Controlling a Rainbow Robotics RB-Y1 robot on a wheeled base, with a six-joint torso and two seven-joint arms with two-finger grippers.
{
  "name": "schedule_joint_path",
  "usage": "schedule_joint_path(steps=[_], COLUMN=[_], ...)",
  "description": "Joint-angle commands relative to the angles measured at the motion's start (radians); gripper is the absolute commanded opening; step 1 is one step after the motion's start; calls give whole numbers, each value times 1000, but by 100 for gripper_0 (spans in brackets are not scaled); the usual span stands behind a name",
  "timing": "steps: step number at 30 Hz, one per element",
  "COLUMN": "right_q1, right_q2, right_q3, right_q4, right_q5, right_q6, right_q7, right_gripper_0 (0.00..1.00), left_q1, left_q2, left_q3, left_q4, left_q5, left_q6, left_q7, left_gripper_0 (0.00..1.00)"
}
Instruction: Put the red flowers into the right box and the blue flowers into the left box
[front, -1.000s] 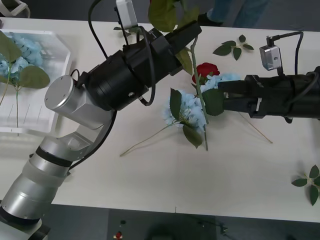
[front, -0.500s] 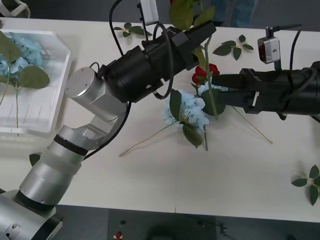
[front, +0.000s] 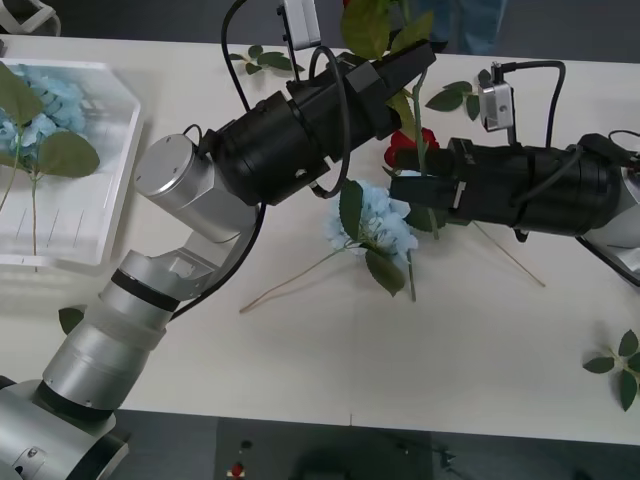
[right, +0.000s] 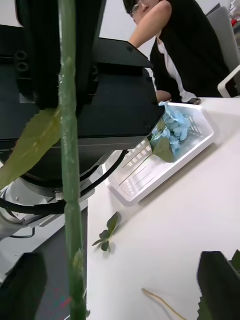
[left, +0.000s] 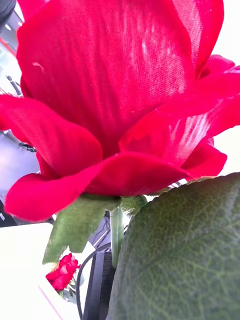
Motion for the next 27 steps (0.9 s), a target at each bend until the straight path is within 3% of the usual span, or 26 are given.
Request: schedule_joint_path(steps=[1, 17, 20, 21, 27], right_q1=[-37, -36, -36, -36, -34], right_q2=[0, 0, 0, 0, 0], right_q3=[12, 14, 14, 14, 12], right_q4=[-22, -22, -22, -22, -22], right_q5=[-1, -7, -14, -19, -74], right_q6=[-10, -10, -10, -10, -24], right_q7=[9, 9, 9, 9, 9], right_gripper_0=[0, 0, 0, 0, 0], left_q1=[-31, -31, -29, -26, 3], left_q2=[-2, 15, 25, 33, 121], left_q3=[-2, -3, -3, -3, -5], left_q4=[-17, -9, -5, -5, -5], left_q5=[-2, -2, -2, -2, 18], left_q6=[2, -4, -4, -4, 8], left_q7=[-1, -1, -1, -1, -1], left_gripper_0=[0, 0, 44, 63, 90])
